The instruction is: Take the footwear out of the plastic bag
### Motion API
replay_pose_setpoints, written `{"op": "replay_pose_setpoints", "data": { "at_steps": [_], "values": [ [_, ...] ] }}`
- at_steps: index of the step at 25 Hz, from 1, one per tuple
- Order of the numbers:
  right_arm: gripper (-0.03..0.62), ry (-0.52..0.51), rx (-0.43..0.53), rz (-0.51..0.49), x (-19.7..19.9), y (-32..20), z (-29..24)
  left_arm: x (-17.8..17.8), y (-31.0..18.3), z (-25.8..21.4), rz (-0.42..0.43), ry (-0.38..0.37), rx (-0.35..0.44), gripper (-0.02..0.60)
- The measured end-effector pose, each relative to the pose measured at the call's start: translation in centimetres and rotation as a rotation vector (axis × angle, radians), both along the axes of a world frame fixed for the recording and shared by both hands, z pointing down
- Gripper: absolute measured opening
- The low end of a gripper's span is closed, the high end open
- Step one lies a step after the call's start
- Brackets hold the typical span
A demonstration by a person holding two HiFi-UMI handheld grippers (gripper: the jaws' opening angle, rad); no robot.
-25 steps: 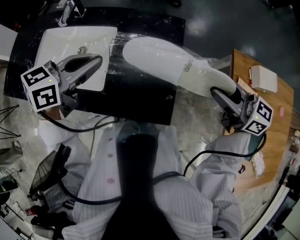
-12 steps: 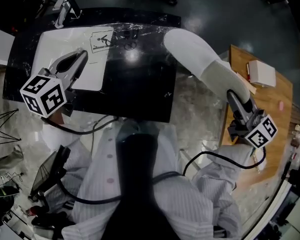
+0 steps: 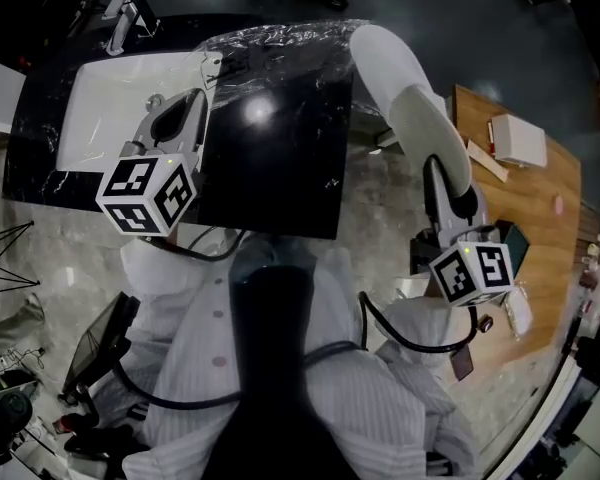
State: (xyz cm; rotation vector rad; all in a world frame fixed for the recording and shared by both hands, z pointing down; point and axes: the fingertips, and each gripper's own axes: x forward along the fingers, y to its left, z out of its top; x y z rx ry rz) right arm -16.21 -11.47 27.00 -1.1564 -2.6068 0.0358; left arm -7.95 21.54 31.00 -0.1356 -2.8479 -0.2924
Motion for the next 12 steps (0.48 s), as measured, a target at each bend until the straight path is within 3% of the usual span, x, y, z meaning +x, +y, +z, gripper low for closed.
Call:
{"op": "replay_pose_setpoints", "data": {
  "at_steps": [4, 12],
  "values": [
    [0.112, -0.046, 0.013, -0.001, 0.9, 3.3, -0.1, -0.7, -2.2, -0.3, 0.025, -0.027, -0.005, 0.003],
    [0.106, -0.027, 0.008, -0.079, 2.6, 6.0, 0.0, 0.0, -4.1, -1.1, 0.071, -0.037, 0.010, 0.003]
  ]
}}
